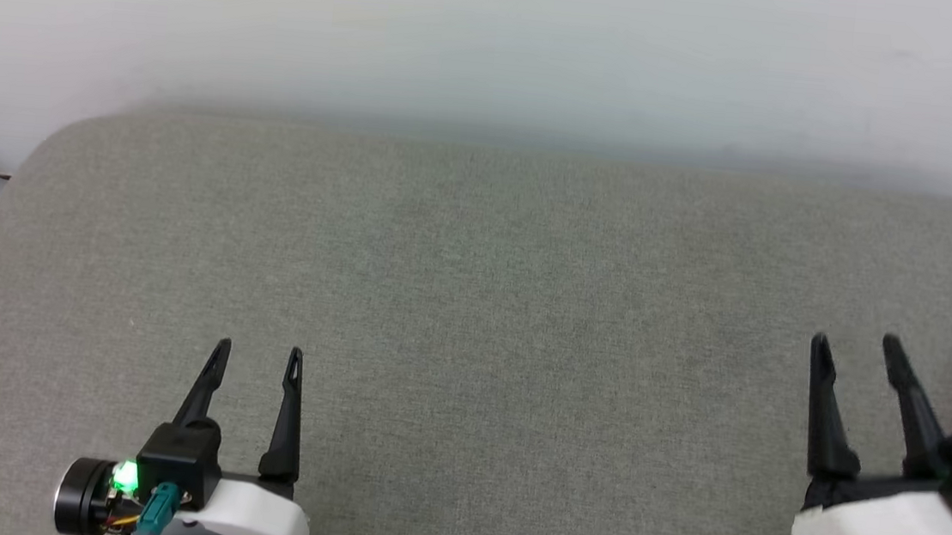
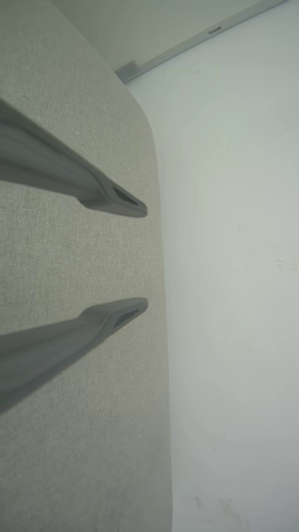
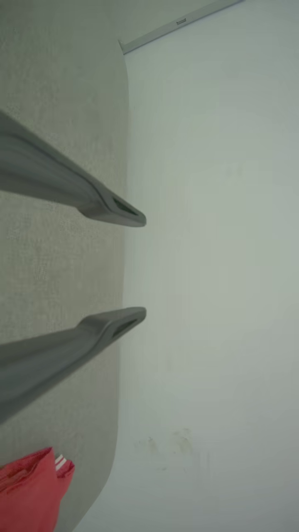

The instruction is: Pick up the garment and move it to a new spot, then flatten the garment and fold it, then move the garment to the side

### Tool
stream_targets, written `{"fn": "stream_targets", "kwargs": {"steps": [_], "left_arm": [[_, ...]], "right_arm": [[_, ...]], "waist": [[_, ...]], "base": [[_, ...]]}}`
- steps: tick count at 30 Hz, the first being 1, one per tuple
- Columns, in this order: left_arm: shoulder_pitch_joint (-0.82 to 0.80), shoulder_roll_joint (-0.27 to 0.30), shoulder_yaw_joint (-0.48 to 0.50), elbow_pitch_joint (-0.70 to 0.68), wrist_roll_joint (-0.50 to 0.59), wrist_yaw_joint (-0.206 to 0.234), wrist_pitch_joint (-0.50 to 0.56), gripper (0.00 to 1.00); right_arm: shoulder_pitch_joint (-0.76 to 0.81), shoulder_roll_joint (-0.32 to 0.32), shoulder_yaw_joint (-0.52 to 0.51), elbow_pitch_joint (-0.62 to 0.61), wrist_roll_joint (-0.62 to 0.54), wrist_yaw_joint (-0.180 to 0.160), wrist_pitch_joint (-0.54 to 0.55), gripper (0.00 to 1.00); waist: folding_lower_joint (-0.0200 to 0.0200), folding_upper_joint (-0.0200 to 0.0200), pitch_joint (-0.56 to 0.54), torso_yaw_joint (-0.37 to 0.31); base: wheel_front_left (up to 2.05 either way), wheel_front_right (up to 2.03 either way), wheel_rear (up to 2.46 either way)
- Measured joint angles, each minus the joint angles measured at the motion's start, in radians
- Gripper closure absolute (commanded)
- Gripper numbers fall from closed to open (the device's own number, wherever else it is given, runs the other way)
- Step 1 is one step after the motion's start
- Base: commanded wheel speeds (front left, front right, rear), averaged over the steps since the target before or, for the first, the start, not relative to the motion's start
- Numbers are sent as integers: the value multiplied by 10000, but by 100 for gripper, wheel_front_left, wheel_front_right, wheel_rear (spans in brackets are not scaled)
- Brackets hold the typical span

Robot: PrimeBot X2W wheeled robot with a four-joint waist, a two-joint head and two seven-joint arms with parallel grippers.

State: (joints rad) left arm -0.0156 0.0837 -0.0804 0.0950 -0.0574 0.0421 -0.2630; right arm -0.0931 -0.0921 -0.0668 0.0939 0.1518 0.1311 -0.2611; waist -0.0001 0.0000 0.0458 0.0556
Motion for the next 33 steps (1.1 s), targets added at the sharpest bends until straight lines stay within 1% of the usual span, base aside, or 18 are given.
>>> {"fn": "stream_targets", "kwargs": {"steps": [9,15,21,22,27,33], "left_arm": [[498,4,174,50,-142,-222,0,0],[685,-19,245,73,-194,-322,0,0],[729,-46,320,151,-186,-347,0,0],[731,-50,351,182,-192,-362,0,100],[925,-56,318,642,-240,-364,67,100],[883,-67,487,790,-1419,-470,414,100]], "right_arm": [[1550,311,92,-458,-2,0,-17,0],[1991,360,98,-579,73,0,-19,0],[2100,385,148,-548,142,0,-19,0],[2125,389,167,-525,173,0,-19,100],[2259,393,186,-98,222,0,0,100],[2235,387,199,42,1384,0,251,100]], "waist": [[-1,0,-505,-131],[1,0,-642,-259],[1,0,-725,-333],[0,0,-730,-340],[1,0,-733,-344],[1,0,-718,-354]], "base": [[0,0,0],[0,0,0],[0,0,0],[0,0,0],[0,0,0],[0,0,0]]}}
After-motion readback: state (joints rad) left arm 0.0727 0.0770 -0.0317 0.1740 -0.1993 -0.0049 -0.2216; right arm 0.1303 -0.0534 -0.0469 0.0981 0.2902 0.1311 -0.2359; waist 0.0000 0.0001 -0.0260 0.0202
